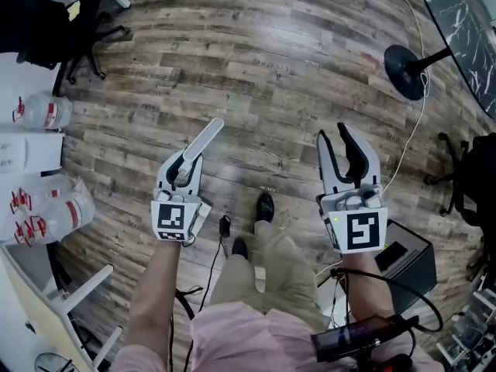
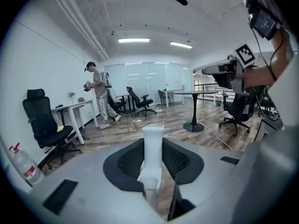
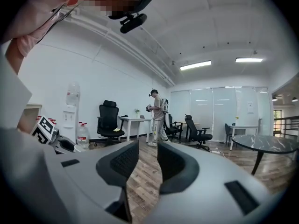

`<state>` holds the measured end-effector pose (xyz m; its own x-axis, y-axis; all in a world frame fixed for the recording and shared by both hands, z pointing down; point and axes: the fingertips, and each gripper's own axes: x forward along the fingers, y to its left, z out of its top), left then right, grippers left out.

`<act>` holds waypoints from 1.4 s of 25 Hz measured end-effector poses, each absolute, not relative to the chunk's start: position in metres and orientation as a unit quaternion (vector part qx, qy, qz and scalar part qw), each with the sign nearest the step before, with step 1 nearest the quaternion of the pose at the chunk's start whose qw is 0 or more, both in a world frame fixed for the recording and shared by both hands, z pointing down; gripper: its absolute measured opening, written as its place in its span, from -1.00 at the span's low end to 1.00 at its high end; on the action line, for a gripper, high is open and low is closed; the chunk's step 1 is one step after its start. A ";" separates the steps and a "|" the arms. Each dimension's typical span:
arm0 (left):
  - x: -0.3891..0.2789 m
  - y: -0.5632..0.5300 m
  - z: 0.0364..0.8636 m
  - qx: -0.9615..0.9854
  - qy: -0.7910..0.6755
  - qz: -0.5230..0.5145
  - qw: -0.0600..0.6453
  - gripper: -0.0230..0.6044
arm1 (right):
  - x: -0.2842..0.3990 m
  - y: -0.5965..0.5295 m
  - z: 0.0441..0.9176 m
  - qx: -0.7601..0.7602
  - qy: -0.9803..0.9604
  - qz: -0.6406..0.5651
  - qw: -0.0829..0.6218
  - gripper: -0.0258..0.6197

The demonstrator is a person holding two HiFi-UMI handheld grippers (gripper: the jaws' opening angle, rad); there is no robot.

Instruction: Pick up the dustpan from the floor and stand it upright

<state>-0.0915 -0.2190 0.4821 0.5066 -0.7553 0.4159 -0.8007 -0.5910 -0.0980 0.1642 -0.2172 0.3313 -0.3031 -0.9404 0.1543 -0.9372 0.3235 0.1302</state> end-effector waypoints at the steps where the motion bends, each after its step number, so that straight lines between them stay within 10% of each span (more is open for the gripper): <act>1: -0.097 -0.212 0.477 0.866 -0.451 0.208 0.052 -0.58 | 0.158 -0.212 0.328 0.580 -0.808 -0.010 0.101 -0.54; 35: -0.322 0.052 0.418 0.796 -0.578 0.167 0.066 -0.57 | -0.029 0.014 0.198 0.545 -0.826 -0.096 0.108 -0.54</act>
<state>-0.3218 0.0519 0.4176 0.2768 -0.8980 0.3420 -0.9421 -0.3237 -0.0874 -0.0287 0.0144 0.1983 -0.3817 -0.9213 0.0737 -0.8797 0.3866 0.2769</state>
